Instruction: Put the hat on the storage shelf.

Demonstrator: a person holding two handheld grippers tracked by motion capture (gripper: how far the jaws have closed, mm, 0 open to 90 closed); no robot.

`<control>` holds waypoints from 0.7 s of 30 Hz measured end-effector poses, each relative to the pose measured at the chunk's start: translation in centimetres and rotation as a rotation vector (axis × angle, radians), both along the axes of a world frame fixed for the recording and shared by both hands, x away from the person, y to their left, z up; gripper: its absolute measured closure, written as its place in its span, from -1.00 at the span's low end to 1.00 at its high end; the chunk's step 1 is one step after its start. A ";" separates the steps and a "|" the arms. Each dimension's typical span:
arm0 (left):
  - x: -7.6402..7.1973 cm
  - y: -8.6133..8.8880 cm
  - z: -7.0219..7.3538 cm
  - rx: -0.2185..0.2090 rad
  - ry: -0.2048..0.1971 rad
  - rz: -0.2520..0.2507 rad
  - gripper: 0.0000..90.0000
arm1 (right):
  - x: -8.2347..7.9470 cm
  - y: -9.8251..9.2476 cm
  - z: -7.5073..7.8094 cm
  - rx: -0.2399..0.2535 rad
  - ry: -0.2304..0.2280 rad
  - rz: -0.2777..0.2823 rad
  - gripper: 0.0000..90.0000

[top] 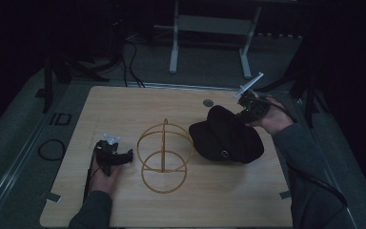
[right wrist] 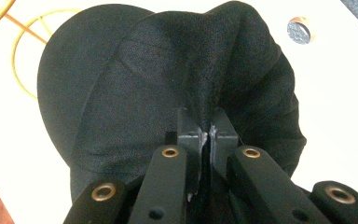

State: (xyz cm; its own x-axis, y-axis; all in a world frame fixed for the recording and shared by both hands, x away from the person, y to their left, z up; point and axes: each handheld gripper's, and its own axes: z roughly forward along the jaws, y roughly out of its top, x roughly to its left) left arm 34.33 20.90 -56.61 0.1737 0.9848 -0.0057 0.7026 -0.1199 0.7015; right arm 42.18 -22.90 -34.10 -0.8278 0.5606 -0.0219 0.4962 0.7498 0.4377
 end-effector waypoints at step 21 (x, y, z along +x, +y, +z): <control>0.0 0.0 0.0 0.002 0.001 -0.001 -0.75 | -0.6 -0.5 3.5 0.037 -0.038 -0.003 0.92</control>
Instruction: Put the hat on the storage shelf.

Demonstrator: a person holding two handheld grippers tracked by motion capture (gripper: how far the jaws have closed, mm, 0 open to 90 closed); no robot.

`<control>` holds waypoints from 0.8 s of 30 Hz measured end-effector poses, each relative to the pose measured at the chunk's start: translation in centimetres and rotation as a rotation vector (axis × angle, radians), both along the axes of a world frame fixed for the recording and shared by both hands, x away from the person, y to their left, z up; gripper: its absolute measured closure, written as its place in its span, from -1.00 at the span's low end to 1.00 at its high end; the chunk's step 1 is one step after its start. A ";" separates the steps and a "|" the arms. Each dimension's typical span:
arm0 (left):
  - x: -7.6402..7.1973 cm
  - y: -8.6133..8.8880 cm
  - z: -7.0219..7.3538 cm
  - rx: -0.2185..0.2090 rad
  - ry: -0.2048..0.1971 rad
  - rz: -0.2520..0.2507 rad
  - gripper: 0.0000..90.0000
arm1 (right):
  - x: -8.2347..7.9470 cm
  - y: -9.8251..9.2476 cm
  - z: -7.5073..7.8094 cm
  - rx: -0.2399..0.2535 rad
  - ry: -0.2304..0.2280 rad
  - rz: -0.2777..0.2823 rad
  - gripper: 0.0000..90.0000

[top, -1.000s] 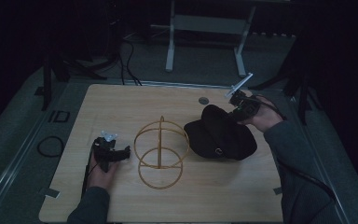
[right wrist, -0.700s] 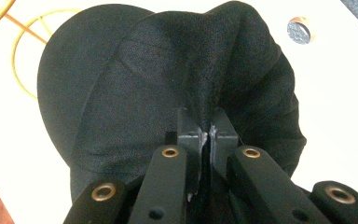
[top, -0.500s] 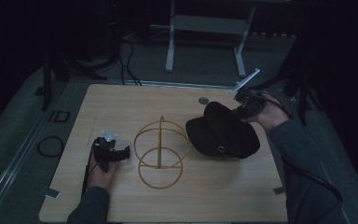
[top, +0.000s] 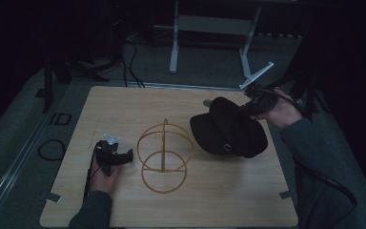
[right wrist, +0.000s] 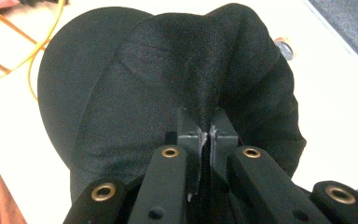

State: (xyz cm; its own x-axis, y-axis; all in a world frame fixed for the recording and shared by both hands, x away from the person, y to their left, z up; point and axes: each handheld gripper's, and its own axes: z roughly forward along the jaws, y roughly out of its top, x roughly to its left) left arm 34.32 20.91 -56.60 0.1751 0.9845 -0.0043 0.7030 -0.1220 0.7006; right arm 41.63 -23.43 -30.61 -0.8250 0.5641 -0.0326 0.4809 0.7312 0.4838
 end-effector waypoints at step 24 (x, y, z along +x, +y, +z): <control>0.0 0.0 0.0 -0.002 -0.001 0.002 -0.75 | -0.5 -0.1 2.8 0.094 -0.022 0.000 0.92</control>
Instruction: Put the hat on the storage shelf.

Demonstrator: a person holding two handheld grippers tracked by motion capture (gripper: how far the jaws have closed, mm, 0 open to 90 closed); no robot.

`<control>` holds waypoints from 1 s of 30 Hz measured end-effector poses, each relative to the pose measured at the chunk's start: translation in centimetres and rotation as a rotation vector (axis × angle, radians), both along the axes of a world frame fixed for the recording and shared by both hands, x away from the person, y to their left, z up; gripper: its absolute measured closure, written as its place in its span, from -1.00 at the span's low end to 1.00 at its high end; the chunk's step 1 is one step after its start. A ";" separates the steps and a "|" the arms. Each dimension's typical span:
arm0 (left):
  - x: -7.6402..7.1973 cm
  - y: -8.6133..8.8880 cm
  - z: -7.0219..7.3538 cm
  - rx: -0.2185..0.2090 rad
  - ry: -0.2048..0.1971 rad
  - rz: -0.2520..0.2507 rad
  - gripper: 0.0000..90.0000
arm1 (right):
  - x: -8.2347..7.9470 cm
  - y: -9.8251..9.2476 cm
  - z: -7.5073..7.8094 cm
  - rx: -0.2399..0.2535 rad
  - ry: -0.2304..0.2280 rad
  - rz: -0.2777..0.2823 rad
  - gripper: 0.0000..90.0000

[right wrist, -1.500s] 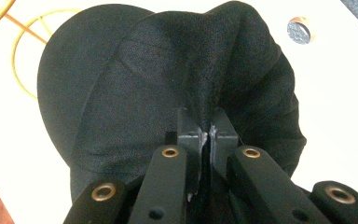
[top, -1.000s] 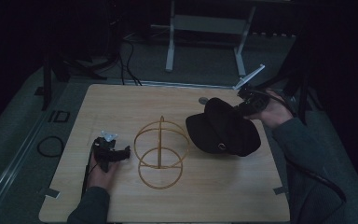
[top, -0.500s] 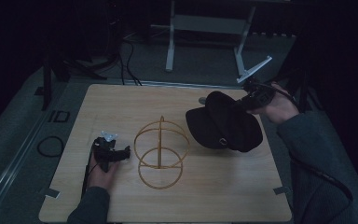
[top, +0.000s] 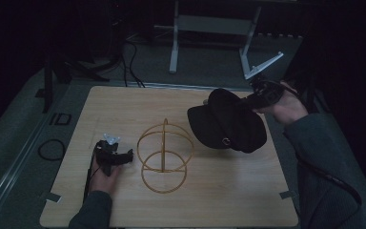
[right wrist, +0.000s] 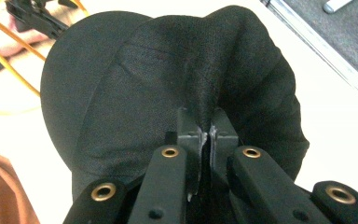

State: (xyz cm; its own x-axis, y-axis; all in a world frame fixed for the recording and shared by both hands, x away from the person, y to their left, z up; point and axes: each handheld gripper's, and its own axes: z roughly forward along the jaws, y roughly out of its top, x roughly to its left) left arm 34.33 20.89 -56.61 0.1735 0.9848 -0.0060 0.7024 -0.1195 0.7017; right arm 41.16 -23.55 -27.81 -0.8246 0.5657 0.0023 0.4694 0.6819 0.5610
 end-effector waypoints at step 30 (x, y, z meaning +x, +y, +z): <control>0.0 0.0 0.0 0.000 0.000 0.000 -0.75 | -1.4 0.1 1.6 0.261 -0.046 0.088 0.92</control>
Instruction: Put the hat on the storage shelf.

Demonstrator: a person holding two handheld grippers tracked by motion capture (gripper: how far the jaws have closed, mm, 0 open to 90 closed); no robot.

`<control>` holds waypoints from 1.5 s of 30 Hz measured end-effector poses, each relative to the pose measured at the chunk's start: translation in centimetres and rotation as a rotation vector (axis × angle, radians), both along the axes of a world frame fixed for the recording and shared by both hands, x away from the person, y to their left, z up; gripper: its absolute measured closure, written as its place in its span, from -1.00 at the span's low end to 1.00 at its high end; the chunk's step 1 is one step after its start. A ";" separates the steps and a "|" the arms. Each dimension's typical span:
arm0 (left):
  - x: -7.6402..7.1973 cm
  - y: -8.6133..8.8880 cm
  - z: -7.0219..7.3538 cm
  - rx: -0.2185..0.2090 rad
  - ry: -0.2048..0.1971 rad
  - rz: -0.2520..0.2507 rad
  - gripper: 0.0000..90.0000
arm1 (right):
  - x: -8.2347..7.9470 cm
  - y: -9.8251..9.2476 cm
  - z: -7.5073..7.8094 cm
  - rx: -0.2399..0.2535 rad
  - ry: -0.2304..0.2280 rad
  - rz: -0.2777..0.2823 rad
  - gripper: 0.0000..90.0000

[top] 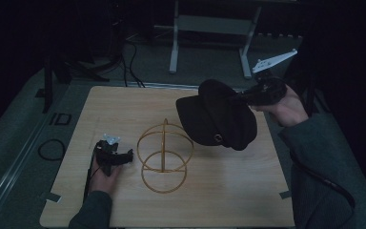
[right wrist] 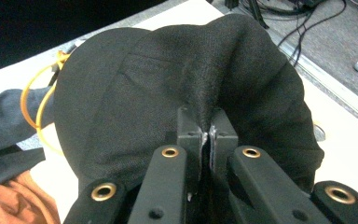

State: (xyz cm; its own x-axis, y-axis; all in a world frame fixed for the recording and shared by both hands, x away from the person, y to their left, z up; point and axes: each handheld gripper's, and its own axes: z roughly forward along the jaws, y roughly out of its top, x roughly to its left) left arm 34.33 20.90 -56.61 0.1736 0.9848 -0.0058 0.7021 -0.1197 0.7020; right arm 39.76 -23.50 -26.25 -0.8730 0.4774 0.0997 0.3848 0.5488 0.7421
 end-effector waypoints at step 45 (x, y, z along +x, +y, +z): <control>0.0 0.0 0.0 0.000 0.000 0.000 -0.75 | -2.8 5.2 3.0 0.035 -0.079 0.136 0.92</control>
